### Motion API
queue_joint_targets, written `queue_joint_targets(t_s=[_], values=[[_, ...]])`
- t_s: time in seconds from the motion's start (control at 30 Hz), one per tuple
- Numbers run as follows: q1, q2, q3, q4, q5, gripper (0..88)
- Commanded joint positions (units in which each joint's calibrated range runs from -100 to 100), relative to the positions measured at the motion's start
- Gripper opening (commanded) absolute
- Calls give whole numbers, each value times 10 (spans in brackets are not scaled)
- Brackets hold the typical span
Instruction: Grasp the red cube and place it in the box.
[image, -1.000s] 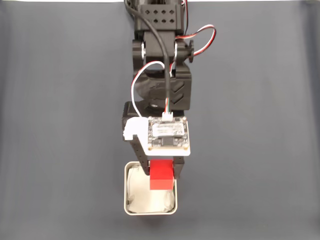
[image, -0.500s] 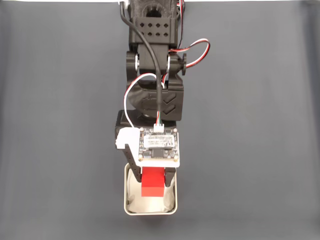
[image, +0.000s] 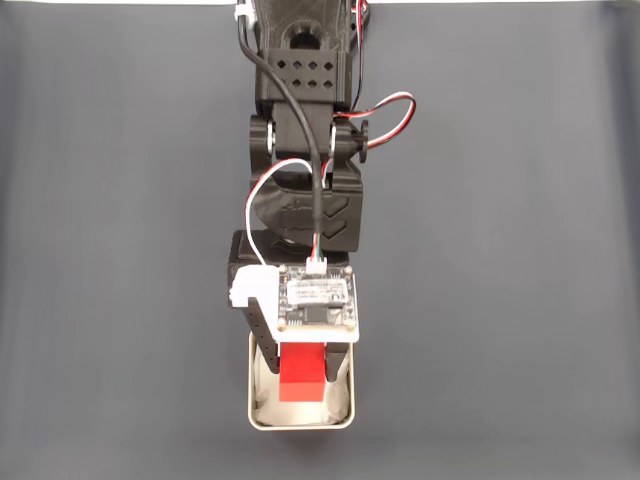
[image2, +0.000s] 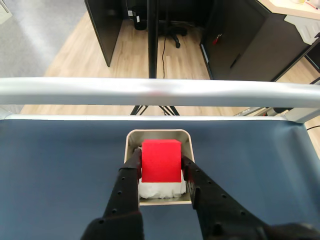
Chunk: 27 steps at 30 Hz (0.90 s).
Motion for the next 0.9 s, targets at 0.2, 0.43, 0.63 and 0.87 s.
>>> queue_joint_targets(t_s=[0.2,0.43,0.63,0.87], values=[[10,4,-21,-22,10,14],[9,5,-12,-26,11,14],[9,5,-12,-28,12,14],[8,5,-10,-28,12,15]])
